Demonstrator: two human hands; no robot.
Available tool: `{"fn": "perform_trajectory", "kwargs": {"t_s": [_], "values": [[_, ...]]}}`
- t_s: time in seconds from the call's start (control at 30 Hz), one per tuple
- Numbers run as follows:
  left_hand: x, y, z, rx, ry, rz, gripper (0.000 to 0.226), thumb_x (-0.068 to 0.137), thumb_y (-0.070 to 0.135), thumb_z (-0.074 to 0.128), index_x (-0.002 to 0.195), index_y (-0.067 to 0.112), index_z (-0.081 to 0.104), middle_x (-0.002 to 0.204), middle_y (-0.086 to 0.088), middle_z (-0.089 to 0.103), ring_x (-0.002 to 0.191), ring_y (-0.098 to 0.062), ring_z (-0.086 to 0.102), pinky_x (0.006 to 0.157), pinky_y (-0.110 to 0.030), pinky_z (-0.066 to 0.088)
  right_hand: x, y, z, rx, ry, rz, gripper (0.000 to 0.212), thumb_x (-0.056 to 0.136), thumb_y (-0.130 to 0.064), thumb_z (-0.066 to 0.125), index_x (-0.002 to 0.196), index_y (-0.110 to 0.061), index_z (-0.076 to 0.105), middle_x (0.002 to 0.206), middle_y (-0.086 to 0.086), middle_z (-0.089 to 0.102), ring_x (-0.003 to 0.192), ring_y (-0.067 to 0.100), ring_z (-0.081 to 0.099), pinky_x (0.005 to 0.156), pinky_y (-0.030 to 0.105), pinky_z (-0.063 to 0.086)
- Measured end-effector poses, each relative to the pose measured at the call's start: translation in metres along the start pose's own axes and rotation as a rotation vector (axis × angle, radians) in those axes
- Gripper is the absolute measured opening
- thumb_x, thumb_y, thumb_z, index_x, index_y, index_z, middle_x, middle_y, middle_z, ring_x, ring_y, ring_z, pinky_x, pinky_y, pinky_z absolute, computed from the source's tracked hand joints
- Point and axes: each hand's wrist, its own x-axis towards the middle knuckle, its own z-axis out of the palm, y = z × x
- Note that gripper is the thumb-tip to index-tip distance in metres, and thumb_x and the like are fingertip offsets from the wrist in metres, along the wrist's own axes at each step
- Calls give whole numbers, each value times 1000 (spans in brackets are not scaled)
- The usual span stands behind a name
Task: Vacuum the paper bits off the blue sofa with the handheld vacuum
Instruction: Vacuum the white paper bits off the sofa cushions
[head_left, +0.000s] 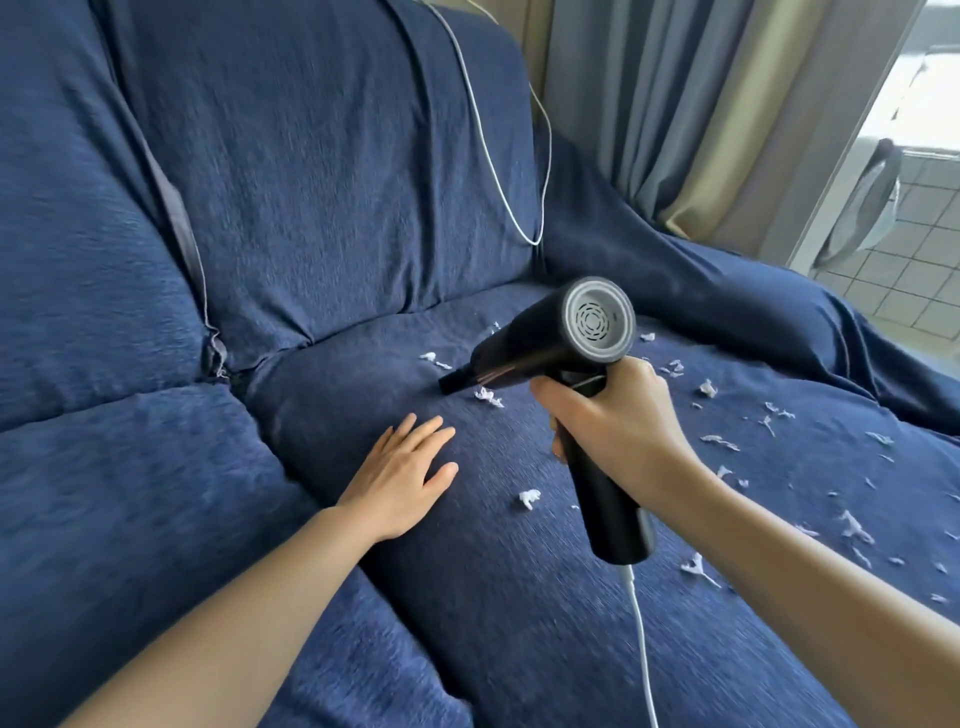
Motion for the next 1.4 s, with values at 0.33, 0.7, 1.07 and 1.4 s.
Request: {"fn": "perform_trajectory", "kwargs": {"t_s": [0.33, 0.7, 1.07, 1.4], "values": [[26, -6, 16, -114, 243, 43, 63, 85, 55, 27, 133, 25, 53, 145, 9, 45, 141, -8, 28, 117, -21, 7, 49, 5, 32, 34, 37, 2, 31, 81, -24, 68, 63, 0, 63, 58, 14, 69, 56, 25, 69, 63, 39, 61], [32, -9, 22, -76, 242, 41, 69, 84, 54, 15, 140, 28, 47, 150, 15, 36, 144, -5, 22, 119, -24, 5, 79, 12, 55, 113, 41, 72, 33, 83, -22, 68, 70, 7, 59, 64, 22, 69, 48, 21, 65, 63, 42, 61], [71, -16, 15, -34, 162, 55, 80, 74, 59, 7, 140, 33, 43, 152, 16, 34, 144, -3, 20, 119, -29, 9, 109, 20, 30, -63, 212, 74, 30, 79, -25, 70, 62, -1, 64, 64, 17, 72, 50, 20, 70, 66, 40, 63], [68, -20, 17, -45, 148, 82, 80, 77, 61, 4, 144, 34, 39, 153, 18, 30, 144, -3, 17, 119, -27, 6, 162, 33, 35, -79, 201, 94, 27, 80, -24, 70, 71, 2, 67, 69, 16, 73, 48, 22, 68, 61, 39, 64]]}}
